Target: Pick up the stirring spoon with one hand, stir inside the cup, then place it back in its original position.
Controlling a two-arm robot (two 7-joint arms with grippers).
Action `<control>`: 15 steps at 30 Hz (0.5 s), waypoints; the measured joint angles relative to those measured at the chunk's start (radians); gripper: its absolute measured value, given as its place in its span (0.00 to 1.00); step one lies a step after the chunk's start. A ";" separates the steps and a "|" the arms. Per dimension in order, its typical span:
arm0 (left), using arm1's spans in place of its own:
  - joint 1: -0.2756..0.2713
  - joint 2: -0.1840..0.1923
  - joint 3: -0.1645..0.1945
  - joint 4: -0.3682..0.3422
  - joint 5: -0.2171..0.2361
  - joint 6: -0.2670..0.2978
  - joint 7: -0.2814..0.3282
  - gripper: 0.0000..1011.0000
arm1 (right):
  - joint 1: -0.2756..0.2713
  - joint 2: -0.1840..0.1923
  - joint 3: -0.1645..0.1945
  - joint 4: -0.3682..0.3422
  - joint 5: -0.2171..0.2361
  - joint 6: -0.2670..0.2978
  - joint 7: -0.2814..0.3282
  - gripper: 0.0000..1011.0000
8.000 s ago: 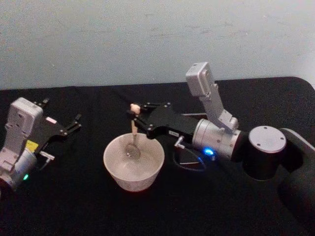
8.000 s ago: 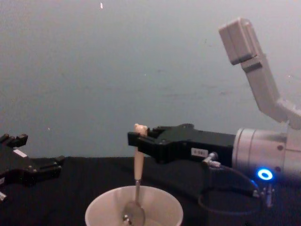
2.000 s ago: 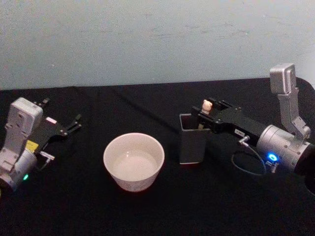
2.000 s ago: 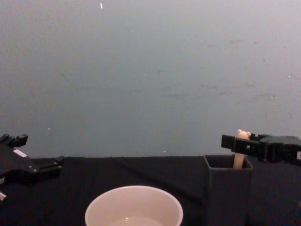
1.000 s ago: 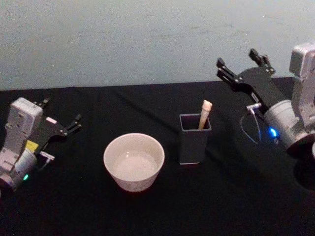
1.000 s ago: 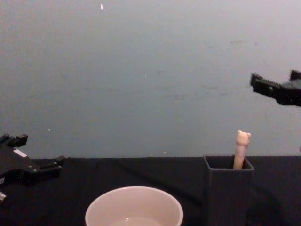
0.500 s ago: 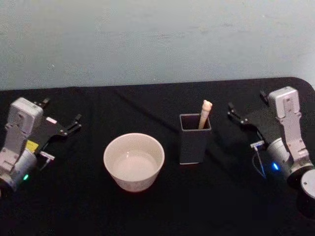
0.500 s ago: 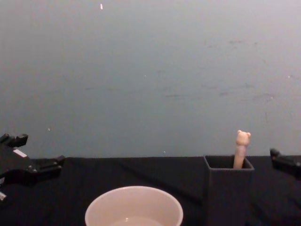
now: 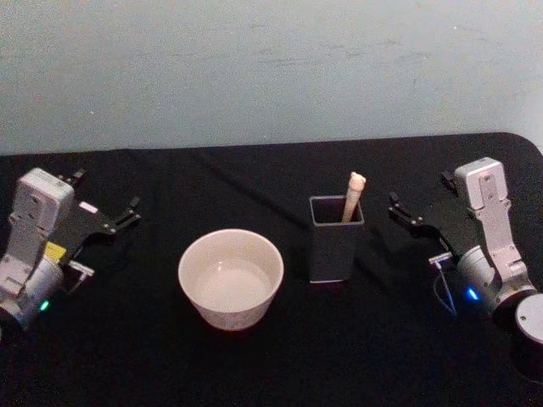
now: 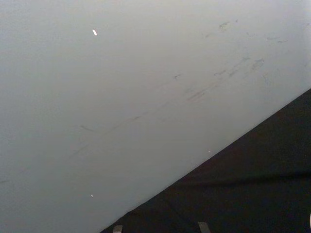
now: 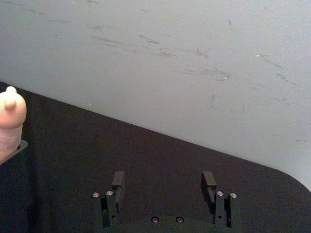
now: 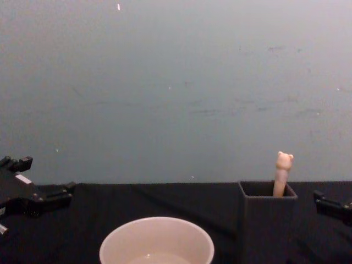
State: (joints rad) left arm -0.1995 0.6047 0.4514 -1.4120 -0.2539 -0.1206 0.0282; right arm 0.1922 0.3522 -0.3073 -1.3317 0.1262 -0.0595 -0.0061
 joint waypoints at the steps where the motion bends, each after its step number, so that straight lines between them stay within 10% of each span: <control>1: 0.000 0.000 0.000 0.000 0.000 0.000 0.000 0.99 | 0.000 0.000 0.000 0.000 0.000 0.000 0.000 0.99; 15: 0.000 0.000 0.000 0.000 0.000 0.000 0.000 0.99 | -0.001 0.001 -0.001 -0.003 -0.001 -0.004 -0.005 0.99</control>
State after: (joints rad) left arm -0.1995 0.6047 0.4513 -1.4120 -0.2539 -0.1205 0.0283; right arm 0.1915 0.3533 -0.3080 -1.3343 0.1255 -0.0635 -0.0109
